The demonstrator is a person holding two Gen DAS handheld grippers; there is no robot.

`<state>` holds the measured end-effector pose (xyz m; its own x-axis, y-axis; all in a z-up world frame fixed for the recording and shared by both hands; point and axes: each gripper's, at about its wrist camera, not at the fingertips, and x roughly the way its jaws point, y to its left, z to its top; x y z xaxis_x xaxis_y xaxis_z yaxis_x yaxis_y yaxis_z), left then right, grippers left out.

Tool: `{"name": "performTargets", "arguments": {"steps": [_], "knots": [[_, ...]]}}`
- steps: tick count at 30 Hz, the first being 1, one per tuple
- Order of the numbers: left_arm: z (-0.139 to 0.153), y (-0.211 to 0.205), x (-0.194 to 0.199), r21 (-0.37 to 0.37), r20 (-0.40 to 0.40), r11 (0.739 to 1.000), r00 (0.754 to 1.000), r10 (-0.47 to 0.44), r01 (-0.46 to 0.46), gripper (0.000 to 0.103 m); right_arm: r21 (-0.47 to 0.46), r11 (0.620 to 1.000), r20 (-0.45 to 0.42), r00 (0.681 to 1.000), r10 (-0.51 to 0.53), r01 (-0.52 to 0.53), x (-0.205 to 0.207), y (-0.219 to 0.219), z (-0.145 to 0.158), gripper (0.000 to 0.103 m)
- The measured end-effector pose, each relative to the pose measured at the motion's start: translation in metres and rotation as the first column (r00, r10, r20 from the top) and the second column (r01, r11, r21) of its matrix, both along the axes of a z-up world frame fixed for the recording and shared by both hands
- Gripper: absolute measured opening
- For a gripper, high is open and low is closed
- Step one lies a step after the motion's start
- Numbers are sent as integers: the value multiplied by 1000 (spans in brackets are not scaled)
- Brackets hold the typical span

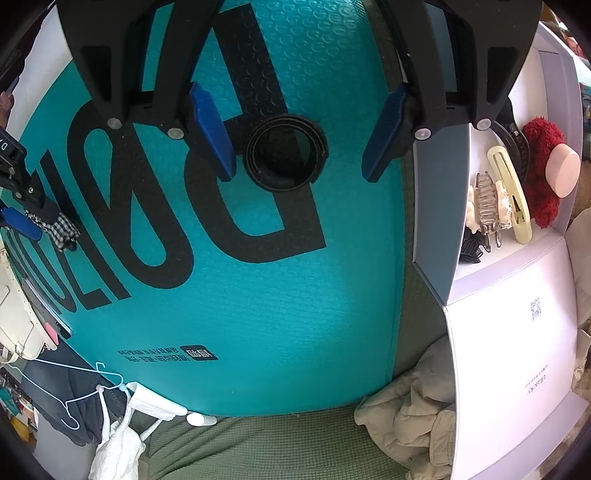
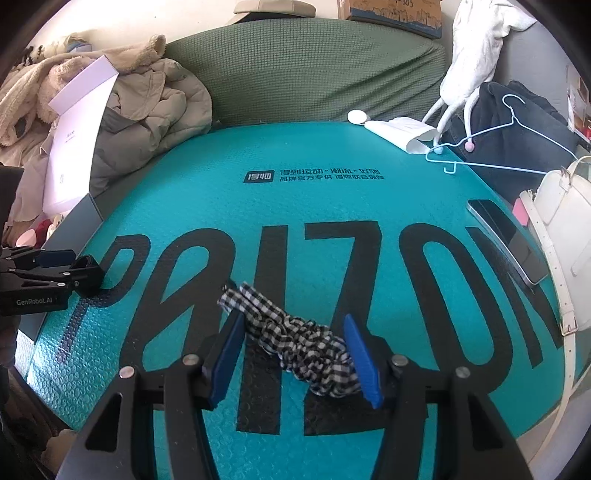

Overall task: Organize objects
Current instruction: 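Close the left gripper on the black rubber ring while the right gripper moves over the checkered scrunchie, then close the right gripper on the black-and-white checkered scrunchie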

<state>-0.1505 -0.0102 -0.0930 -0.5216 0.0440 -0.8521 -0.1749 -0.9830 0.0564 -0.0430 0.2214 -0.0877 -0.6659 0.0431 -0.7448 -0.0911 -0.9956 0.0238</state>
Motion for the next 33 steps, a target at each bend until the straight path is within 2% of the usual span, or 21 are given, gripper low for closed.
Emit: {"name": "performTargets", "arguments": {"steps": [1,6,8,14,22,26,29,31,33], "knots": [[-1,1,0,4,5,1000,1000,-4,4,67,-6,1000,10,1000,-3,3,0,1,-2,57],[-8,4,-1,30,17,999,1000,-15,14,44,-66,998,14,1000,2,-1,9,7,-6,57],[-7,7,-1,23,14,1000,1000,-21,21,40,-80,997,8,1000,7,-7,11,6,-5,57],[-7,14,3,35,25,999,999,-40,39,40,-129,990,7,999,53,-52,12,-8,-4,56],[-4,31,19,66,34,986,988,-154,151,40,-161,981,-8,995,103,-103,12,-22,0,57],[-4,42,27,45,2,983,984,-180,180,40,-112,991,-43,997,71,-75,12,-24,1,57],[-6,41,26,71,-8,982,985,-173,174,40,-50,998,-69,997,42,-45,9,-25,-2,57],[-7,39,25,91,-15,982,986,-165,165,42,-40,998,-73,997,40,-43,7,-24,-7,57],[-8,38,23,92,-22,982,987,-161,162,49,-42,998,-69,997,42,-45,5,-23,-13,57]]}}
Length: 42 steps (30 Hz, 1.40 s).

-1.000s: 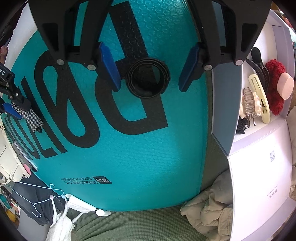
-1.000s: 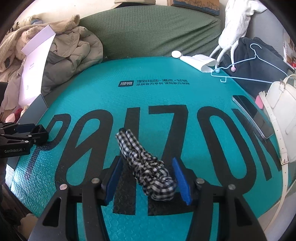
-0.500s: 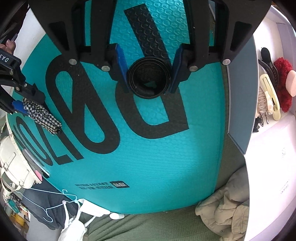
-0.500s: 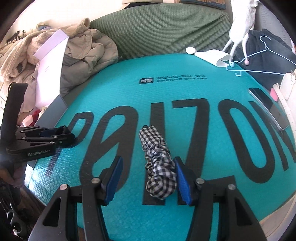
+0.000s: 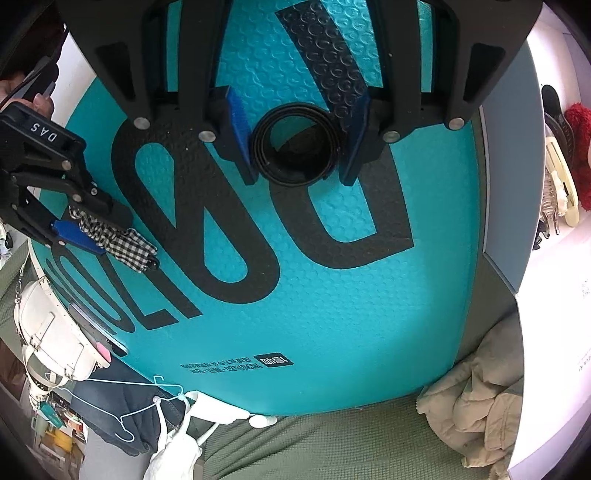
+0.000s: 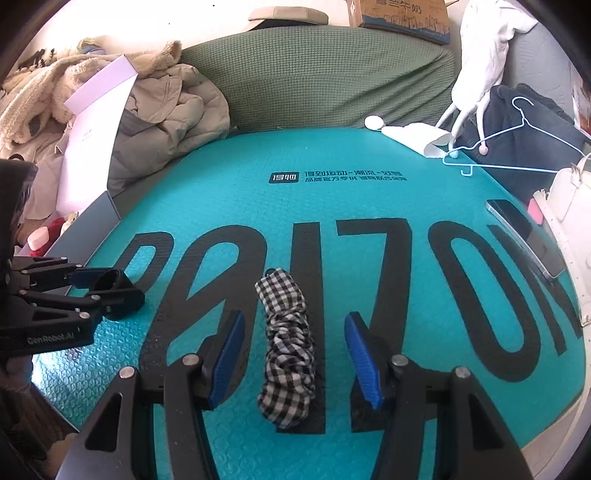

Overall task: Organize objects
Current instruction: 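Close the right gripper on the black-and-white checkered scrunchie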

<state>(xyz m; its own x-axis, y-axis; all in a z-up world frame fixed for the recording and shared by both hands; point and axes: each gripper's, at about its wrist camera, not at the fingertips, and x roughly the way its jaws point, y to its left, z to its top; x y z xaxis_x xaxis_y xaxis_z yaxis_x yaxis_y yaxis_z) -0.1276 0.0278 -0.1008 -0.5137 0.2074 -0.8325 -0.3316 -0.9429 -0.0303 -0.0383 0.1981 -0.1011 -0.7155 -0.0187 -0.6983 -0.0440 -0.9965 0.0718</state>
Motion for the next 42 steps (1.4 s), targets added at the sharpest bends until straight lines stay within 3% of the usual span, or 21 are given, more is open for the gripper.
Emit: {"name": "performTargets", "arguments": {"steps": [3,6,11,16,18,19,21,23,24,34,42], "knots": [[-3,-1,-3,-15,-15,1000,1000,24,-24,65,33,999,-29,1000,3,-2,1,-3,-3,57],[-5,-5,-5,6,-25,999,999,42,-42,70,74,997,-35,999,9,-7,0,-9,-6,58],[-8,-5,-2,-6,-53,1000,998,29,-30,73,49,999,-59,998,13,-10,0,-10,-9,70],[-9,-6,1,-5,-67,1000,997,22,-23,73,67,998,-65,998,6,-2,-2,-13,-11,71],[-9,-7,3,4,-70,1000,997,21,-21,66,72,997,-77,997,7,-2,0,-13,-12,71],[-9,-7,4,6,-72,1000,997,19,-19,61,74,997,-82,997,9,-3,1,-13,-12,69],[-7,-5,8,14,-81,1000,997,-6,8,39,75,997,-102,994,-26,34,4,-9,-13,55],[-7,-4,12,-2,-98,1000,995,-23,23,39,69,994,-122,990,-71,80,8,-4,-14,28],[-7,-4,13,1,-103,1000,994,-26,26,39,71,992,-127,988,-91,100,9,-1,-14,21],[-1,-6,14,20,-57,1000,998,-3,4,39,-1,993,-84,989,-118,118,8,8,-5,21],[16,-11,23,-21,-88,1000,996,18,-20,39,-6,992,-68,990,-126,126,17,4,6,21]]}}
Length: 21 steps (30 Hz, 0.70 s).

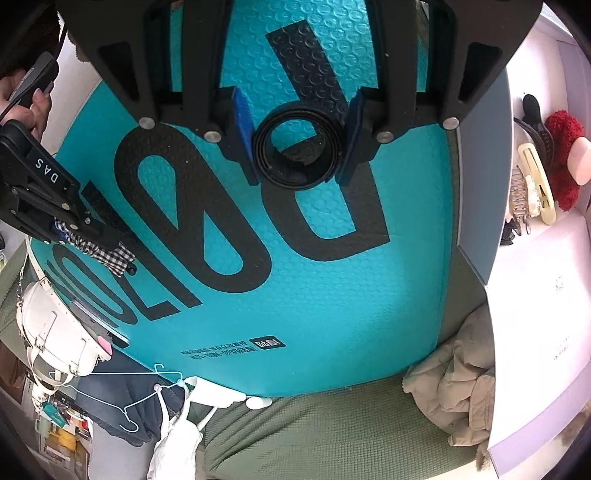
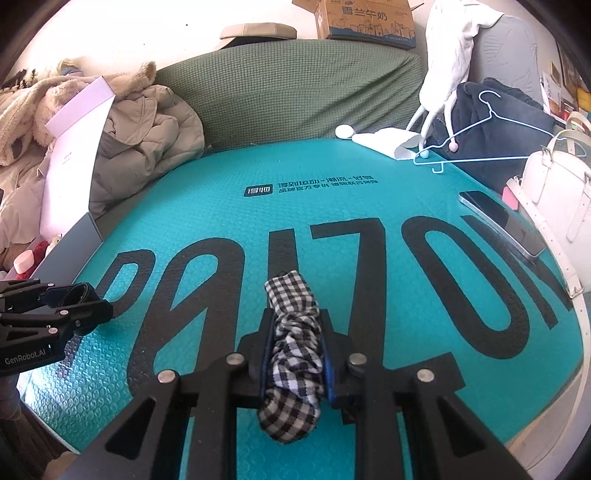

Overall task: Organize objects
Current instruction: 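Close the right gripper on the black-and-white checkered scrunchie, then lift the black ring and checkered scrunchie off the mat with both grippers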

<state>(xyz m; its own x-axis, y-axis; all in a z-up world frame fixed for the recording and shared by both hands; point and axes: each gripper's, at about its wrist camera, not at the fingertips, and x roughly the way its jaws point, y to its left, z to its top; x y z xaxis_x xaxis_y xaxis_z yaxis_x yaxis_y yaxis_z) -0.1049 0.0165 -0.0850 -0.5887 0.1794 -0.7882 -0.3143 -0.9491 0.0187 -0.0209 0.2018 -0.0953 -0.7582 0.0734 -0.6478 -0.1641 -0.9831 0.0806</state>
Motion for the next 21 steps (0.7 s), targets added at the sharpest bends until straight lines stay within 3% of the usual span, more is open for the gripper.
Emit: {"name": "performTargets", "arguments": {"steps": [21], "knots": [[58,-34,47,8,-70,999,997,37,-36,39,51,991,-47,991,123,-121,20,-53,52,21]]}}
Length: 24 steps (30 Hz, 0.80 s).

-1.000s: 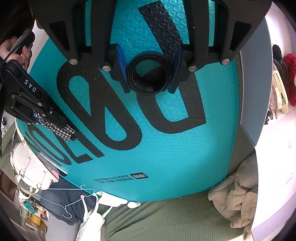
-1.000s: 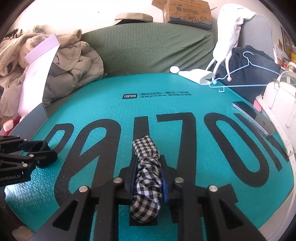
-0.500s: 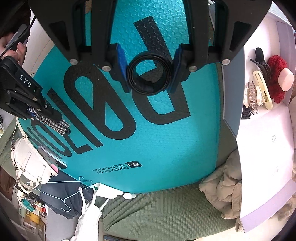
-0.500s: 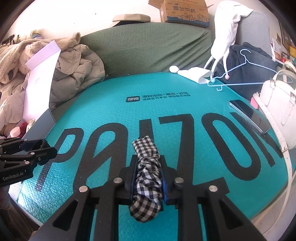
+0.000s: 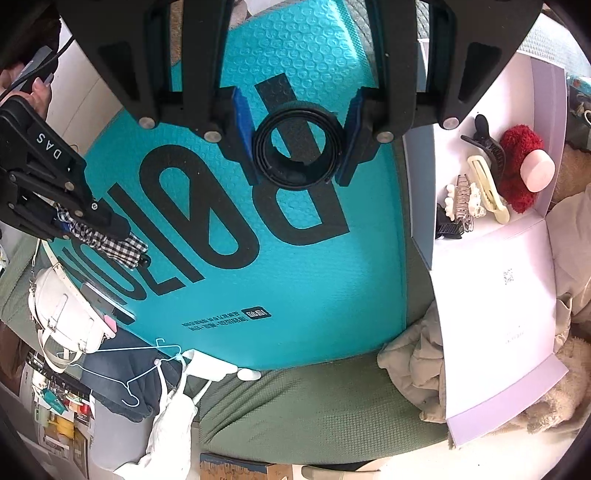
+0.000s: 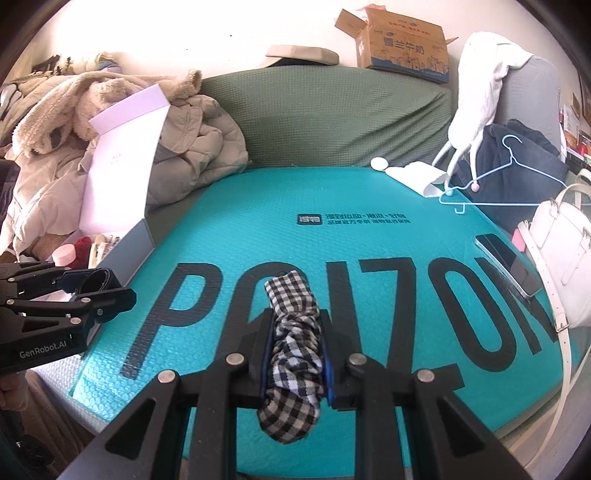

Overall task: Organize objects
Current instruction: 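Lift the black ring and checkered scrunchie off the mat with both grippers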

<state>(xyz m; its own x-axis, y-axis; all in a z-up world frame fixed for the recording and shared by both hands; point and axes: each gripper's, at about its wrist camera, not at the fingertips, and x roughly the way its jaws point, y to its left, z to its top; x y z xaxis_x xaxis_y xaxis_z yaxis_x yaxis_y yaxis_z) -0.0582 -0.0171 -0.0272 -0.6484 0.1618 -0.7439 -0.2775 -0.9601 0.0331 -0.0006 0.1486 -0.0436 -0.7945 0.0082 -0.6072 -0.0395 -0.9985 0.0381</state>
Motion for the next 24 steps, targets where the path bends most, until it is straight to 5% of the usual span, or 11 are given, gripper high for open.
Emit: {"name": "performTargets", "arguments": {"steps": [24], "knots": [[41,-96,88,-19,-61,983,981,182,-183,39,4,965,-41,964,262,-262,29,-106,37,21]]}}
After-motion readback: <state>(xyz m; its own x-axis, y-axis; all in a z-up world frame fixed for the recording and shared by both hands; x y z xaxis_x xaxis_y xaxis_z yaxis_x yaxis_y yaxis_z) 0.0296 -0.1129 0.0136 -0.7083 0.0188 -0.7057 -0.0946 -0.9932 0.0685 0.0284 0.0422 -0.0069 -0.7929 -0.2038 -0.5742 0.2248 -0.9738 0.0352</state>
